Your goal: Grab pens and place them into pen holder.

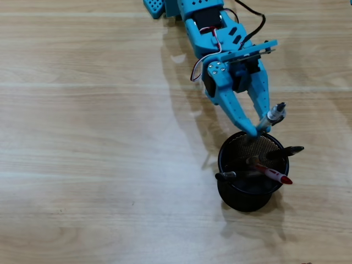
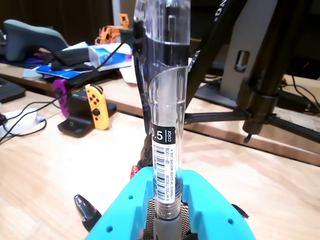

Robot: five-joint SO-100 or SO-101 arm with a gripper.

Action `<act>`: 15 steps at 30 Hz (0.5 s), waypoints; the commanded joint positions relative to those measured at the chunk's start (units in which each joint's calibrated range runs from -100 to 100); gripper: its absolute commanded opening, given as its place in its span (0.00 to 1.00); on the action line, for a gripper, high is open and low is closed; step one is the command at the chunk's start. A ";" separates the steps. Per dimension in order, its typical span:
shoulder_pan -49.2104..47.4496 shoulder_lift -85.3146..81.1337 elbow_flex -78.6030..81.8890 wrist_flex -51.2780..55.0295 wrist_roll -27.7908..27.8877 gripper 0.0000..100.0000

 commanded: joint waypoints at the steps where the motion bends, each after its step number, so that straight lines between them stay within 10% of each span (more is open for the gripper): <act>1: 0.89 -0.47 -0.93 -1.21 -0.16 0.05; 15: 0.98 -2.51 0.07 -0.30 0.42 0.09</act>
